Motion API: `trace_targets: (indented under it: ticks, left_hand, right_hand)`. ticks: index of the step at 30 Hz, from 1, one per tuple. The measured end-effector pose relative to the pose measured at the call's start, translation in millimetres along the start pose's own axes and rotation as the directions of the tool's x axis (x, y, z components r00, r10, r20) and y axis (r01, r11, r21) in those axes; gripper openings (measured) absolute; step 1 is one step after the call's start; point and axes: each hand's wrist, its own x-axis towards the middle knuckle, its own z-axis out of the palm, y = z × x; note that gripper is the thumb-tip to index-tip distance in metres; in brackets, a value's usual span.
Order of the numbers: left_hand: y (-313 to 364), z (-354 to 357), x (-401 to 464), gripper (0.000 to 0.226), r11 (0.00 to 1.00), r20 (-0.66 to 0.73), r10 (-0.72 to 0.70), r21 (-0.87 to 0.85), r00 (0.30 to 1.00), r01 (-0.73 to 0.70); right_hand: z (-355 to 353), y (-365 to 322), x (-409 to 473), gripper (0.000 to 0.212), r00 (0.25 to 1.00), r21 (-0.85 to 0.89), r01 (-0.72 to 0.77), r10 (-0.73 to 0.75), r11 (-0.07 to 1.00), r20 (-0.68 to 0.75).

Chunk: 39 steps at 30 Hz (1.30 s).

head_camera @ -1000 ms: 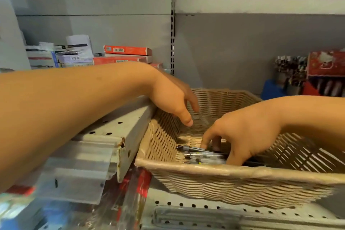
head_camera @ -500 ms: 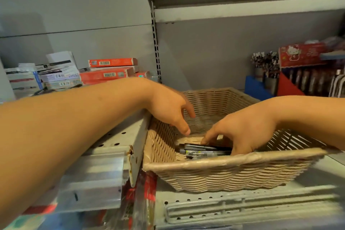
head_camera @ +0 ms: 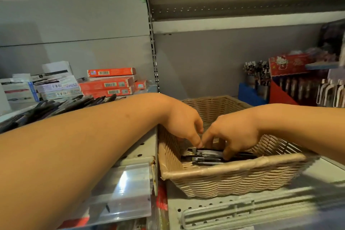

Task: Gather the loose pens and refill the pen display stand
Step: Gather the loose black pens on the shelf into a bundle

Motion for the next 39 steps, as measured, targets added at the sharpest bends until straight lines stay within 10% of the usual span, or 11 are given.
trace_targets:
  ticks: [17,39]
  left_hand:
    - [-71,-25,-105,0.059,0.988,-0.441,-0.131,0.017,0.888,0.154]
    - [-283,51,-228,0.030,0.712,-0.466,-0.662,-0.145,0.587,0.687]
  right_hand:
    - [-67,-39,-16,0.061,0.949,0.301,-0.027,0.119,0.953,-0.293]
    - [-204,-238,133,0.036,0.745,0.308,0.210,0.053,0.928,-0.665]
